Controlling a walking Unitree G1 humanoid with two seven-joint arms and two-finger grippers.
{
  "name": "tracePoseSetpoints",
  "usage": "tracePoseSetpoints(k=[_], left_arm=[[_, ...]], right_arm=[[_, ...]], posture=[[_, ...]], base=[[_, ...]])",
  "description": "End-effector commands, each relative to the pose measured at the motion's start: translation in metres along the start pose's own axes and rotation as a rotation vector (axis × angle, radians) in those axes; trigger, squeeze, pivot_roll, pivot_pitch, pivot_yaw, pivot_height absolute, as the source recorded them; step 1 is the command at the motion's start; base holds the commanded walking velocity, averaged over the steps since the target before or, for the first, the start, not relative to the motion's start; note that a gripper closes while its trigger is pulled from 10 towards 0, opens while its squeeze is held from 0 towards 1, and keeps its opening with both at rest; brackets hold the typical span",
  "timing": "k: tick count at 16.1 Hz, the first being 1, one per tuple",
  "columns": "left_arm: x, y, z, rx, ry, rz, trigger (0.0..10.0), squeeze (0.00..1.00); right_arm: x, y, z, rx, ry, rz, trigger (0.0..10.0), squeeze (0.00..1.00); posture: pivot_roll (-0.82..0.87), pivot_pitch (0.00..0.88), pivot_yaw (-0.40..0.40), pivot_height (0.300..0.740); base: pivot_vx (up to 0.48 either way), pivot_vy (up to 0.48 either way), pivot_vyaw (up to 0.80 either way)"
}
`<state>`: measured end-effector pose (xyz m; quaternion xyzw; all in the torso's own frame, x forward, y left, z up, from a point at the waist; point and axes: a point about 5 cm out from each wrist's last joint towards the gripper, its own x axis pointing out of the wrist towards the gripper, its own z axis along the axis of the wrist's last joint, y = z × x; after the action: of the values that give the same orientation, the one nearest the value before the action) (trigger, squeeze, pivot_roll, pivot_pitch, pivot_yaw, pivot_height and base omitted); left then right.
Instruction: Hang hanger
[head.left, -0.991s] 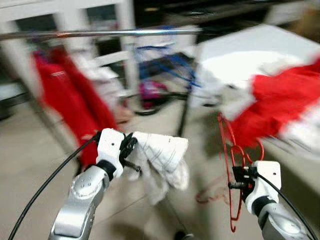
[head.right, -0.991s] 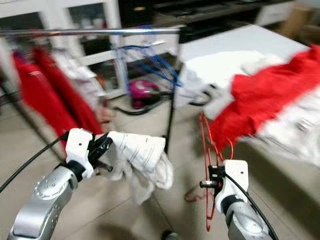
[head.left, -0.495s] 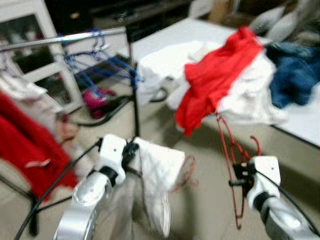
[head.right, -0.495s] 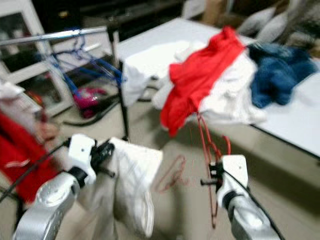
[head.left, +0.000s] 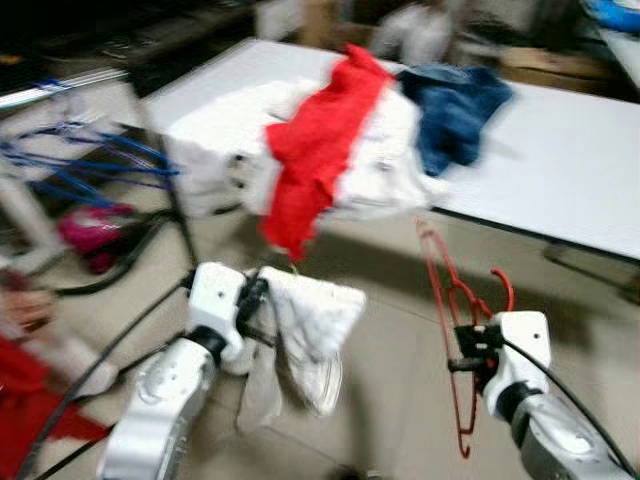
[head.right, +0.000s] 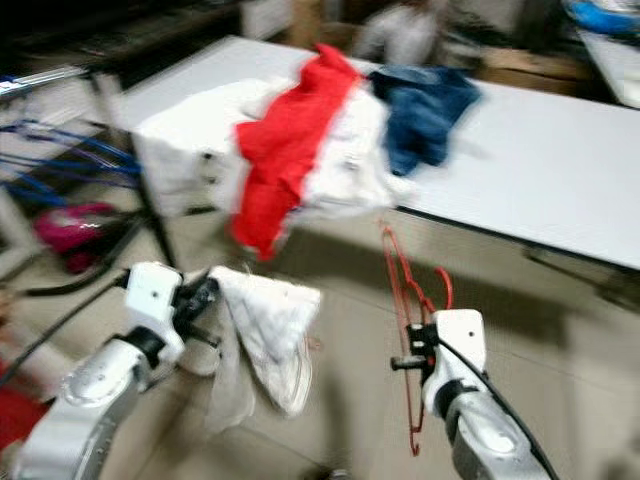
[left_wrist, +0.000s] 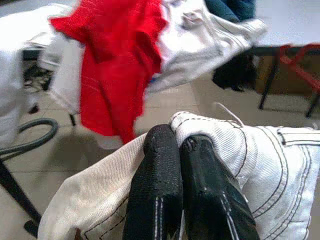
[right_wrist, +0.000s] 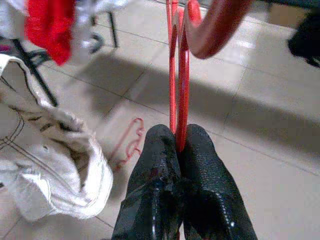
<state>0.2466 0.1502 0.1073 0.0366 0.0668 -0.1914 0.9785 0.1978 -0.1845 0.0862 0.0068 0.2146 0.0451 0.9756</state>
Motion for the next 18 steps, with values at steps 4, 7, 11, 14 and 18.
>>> tracePoseSetpoints(k=[4, 7, 11, 14, 18], left_arm=[[0.005, -0.003, 0.015, -0.013, -0.072, -0.004, 10.0, 0.0], [0.005, -0.002, 0.015, -0.005, -0.071, -0.006, 10.0, 0.0], [0.007, -0.004, 0.015, -0.008, -0.076, -0.017, 10.0, 0.0], [0.01, -0.004, 0.018, -0.048, -0.096, -0.004, 10.0, 0.0], [0.013, -0.008, 0.027, -0.036, -0.164, -0.049, 10.0, 0.0]], right_arm=[[-0.002, -0.007, 0.003, -0.006, -0.025, -0.042, 10.0, 0.0], [-0.002, -0.007, 0.006, -0.01, -0.043, -0.054, 10.0, 0.0], [-0.001, -0.009, 0.007, -0.014, -0.049, -0.072, 10.0, 0.0], [-0.005, -0.013, 0.008, -0.025, -0.062, -0.1, 10.0, 0.0], [-0.007, -0.017, 0.018, -0.004, -0.12, -0.123, 10.0, 0.0]], posture=[[-0.01, 0.038, 0.025, 0.74], [-0.01, 0.038, 0.028, 0.74], [-0.01, 0.038, 0.037, 0.74], [-0.03, 0.036, 0.04, 0.74], [-0.03, 0.033, 0.045, 0.74]], base=[[0.0, -0.211, -0.6], [0.0, -0.347, 0.0], [0.0, -0.348, 0.0], [0.0, -0.116, 0.0], [0.0, 0.0, -0.59]])
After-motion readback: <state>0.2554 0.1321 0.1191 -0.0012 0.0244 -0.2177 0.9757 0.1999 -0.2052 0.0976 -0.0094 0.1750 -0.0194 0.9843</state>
